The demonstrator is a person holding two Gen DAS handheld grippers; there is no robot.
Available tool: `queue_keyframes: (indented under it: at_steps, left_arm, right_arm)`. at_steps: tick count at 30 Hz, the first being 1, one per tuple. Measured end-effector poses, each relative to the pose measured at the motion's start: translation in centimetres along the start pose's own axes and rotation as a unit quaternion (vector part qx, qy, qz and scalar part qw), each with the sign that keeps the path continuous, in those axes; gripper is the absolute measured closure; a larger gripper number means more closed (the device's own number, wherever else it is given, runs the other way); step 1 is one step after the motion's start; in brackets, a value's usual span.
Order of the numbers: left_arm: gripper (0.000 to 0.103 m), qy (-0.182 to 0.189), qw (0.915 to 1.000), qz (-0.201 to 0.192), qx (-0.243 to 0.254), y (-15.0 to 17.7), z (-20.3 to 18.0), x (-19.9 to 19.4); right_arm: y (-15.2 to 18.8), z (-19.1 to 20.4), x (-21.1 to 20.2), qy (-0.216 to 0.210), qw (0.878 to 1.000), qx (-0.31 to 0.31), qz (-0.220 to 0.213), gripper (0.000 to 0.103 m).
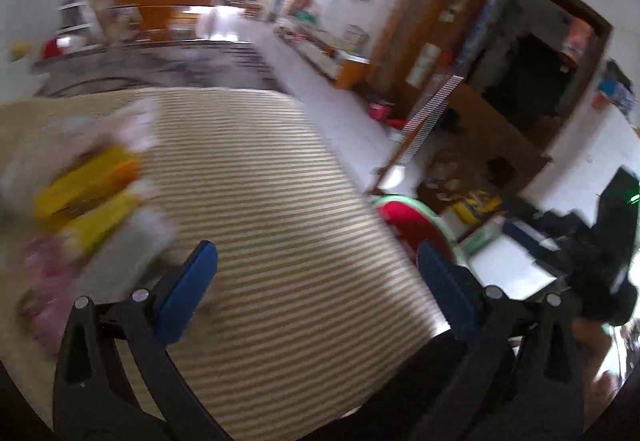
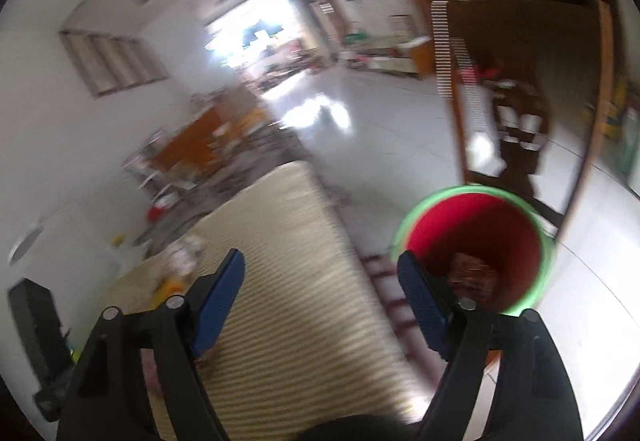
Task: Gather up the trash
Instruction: 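Return both tools to the table and grasp crumpled paper with the left tool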
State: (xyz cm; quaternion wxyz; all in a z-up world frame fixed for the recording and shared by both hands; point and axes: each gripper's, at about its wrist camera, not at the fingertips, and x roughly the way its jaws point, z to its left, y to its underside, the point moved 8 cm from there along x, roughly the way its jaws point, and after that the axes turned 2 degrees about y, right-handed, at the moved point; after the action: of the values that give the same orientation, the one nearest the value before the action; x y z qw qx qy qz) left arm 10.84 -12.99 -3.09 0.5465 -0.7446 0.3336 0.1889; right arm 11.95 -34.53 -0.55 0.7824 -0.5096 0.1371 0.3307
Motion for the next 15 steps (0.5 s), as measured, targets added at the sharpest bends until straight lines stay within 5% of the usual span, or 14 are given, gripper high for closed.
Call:
queue_keyframes:
  at_steps: [5, 9, 13, 15]
  left_arm:
    - [0.005, -0.089, 0.9950, -0.015, -0.042, 2.0, 8.2, -3.9]
    - [0.005, -0.162, 0.9842, -0.022, -0.069, 3.9, 14.2, -6.4]
    - [0.007, -0.154, 0.9744, -0.012, -0.163, 6.2, 19.7, -6.6]
    - [0.018, -0.135, 0.9713, -0.009, -0.196, 6.8, 21.0, -6.2]
  right_arm:
    - [3.6, 4.0, 3.1, -0.016, 0.997, -0.038, 0.058, 0.022]
    - [3.9, 4.7, 3.3, -0.009, 0.997, -0.048, 0.059, 0.022]
    - [4.4, 4.1, 3.6, -0.003, 0.997, -0.037, 0.071, 0.022]
    - [4.5, 4.1, 3.6, 0.002, 0.996, -0.045, 0.071, 0.022]
